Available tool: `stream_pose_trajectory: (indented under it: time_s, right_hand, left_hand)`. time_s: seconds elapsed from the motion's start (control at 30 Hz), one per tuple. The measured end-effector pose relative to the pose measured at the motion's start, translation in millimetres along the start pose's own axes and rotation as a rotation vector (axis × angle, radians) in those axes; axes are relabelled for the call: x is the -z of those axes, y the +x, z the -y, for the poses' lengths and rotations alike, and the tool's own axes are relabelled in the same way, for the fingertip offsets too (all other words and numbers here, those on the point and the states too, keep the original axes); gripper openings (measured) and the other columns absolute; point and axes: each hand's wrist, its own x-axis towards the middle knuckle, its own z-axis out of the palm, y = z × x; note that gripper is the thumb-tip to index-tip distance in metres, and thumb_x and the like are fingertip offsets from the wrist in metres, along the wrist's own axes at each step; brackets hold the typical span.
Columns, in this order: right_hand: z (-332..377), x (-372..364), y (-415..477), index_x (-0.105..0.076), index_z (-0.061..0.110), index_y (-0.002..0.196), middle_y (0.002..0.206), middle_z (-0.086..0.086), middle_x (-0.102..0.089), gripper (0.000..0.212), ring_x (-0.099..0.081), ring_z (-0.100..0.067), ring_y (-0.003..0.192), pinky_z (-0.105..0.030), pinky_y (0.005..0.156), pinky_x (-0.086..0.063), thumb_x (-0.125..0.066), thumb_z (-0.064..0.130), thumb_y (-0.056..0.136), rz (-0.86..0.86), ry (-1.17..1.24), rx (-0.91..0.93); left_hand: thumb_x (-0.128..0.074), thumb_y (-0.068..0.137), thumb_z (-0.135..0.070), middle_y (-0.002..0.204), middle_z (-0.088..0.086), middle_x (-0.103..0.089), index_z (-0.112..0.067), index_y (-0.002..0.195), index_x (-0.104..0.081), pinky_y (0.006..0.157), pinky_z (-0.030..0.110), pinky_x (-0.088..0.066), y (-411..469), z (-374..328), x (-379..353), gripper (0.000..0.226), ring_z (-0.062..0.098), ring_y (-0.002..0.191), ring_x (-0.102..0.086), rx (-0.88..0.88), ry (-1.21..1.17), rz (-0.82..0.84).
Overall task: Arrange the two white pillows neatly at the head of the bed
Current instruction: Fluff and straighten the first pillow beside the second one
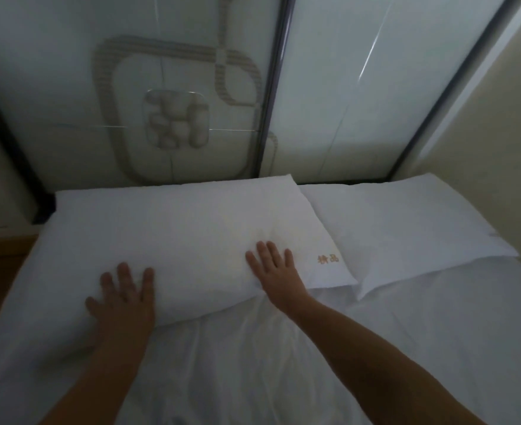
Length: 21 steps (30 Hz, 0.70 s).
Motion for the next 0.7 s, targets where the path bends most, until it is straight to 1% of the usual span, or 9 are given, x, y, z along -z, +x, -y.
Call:
stream_pose_trajectory:
  time_s: [0.07,0.13,0.23,0.3,0.33,0.4,0.5,0.53,0.7]
  right_hand:
    - [-3.5,-2.6,-0.1,-0.065,0.012,0.122,0.130,-0.015,-0.061,0.049,-0.058,-0.035,0.118,-0.054,0.085,-0.053,-0.038,0.016,0.081,-0.097,-0.040,0.052]
    - [-6.7,-3.9,-2.9,-0.075,0.012,0.100,0.115,-0.010,-0.070,0.045,-0.066,-0.031,0.106,-0.047,0.078,-0.056,-0.035,0.016,0.078,-0.186,-0.019,0.103]
    - [-7.8,3.7,-5.6,-0.077,0.012,0.089,0.105,-0.008,-0.074,0.039,-0.070,-0.027,0.098,-0.040,0.074,-0.058,-0.039,0.017,0.078,-0.211,0.076,0.080]
    - [-8.9,12.2,-12.7,-0.076,0.011,0.088,0.104,-0.009,-0.074,0.024,-0.070,-0.027,0.096,-0.038,0.073,-0.058,-0.058,0.014,0.074,-0.200,0.116,0.061]
    - [-9.2,16.9,-16.1,-0.076,0.011,0.088,0.104,-0.008,-0.074,0.023,-0.070,-0.026,0.096,-0.037,0.072,-0.058,-0.071,0.012,0.066,-0.190,0.144,0.054]
    - [-10.3,25.5,-23.2,-0.076,0.012,0.088,0.104,-0.007,-0.074,0.037,-0.070,-0.024,0.097,-0.035,0.073,-0.057,-0.083,0.009,0.052,-0.129,0.205,0.030]
    - [-10.1,34.6,-33.1,-0.075,0.013,0.088,0.105,-0.007,-0.073,0.037,-0.069,-0.025,0.099,-0.033,0.073,-0.056,-0.083,0.010,0.052,-0.145,0.235,0.037]
    - [-9.7,34.9,-35.7,-0.075,0.013,0.088,0.105,-0.006,-0.073,0.036,-0.069,-0.024,0.099,-0.032,0.074,-0.056,-0.082,0.010,0.052,-0.125,0.247,0.041]
    - [-6.4,36.9,-45.9,-0.074,0.014,0.088,0.105,-0.004,-0.073,0.035,-0.068,-0.022,0.101,-0.028,0.072,-0.055,-0.080,0.013,0.054,-0.093,0.259,0.045]
  left_hand:
    - [-0.048,0.072,0.016,0.093,0.053,-0.056,0.019,0.095,-0.062,0.055,0.067,-0.049,4.3,-1.8,7.0,0.028,0.063,0.078,-0.059,0.099,-0.037,0.088]
    - [-0.050,0.054,0.015,0.059,0.040,-0.057,0.015,0.060,-0.061,0.041,0.051,-0.052,5.8,7.5,6.2,0.013,0.045,0.050,-0.060,0.059,-0.029,0.094]
    - [-0.051,0.036,0.016,0.039,0.031,-0.049,0.012,0.041,-0.053,0.040,0.057,-0.049,-0.8,10.8,18.7,0.007,0.041,0.040,-0.055,-0.088,-0.079,-0.024]
    - [-0.056,0.036,0.025,0.038,0.032,-0.047,0.013,0.041,-0.052,0.041,0.060,-0.046,-6.0,11.9,26.8,0.014,0.045,0.039,-0.054,-0.066,-0.145,-0.064]
    - [-0.055,0.040,0.024,0.039,0.031,-0.048,0.012,0.043,-0.052,0.042,0.059,-0.047,-10.8,13.4,28.4,0.013,0.046,0.040,-0.055,-0.042,-0.141,-0.057]
    - [-0.045,0.047,0.014,0.042,0.027,-0.051,0.008,0.048,-0.054,0.048,0.056,-0.049,-15.5,17.6,28.9,0.011,0.041,0.043,-0.057,-0.011,-0.119,-0.018]
    - [-0.035,0.072,-0.001,0.066,0.019,-0.059,-0.004,0.072,-0.063,0.062,0.040,-0.043,-11.7,27.8,8.1,0.028,0.036,0.065,-0.061,0.071,-0.032,0.178]
    - [-0.035,0.076,-0.010,0.073,0.014,-0.061,-0.010,0.077,-0.064,0.065,0.038,-0.040,-10.9,32.7,-10.7,0.029,0.033,0.072,-0.061,0.080,-0.075,0.197]
    - [-0.034,0.072,-0.034,0.078,0.003,-0.054,-0.020,0.081,-0.063,0.069,0.038,-0.039,-1.5,59.8,-129.8,0.034,0.028,0.076,-0.054,0.178,-0.060,0.424]
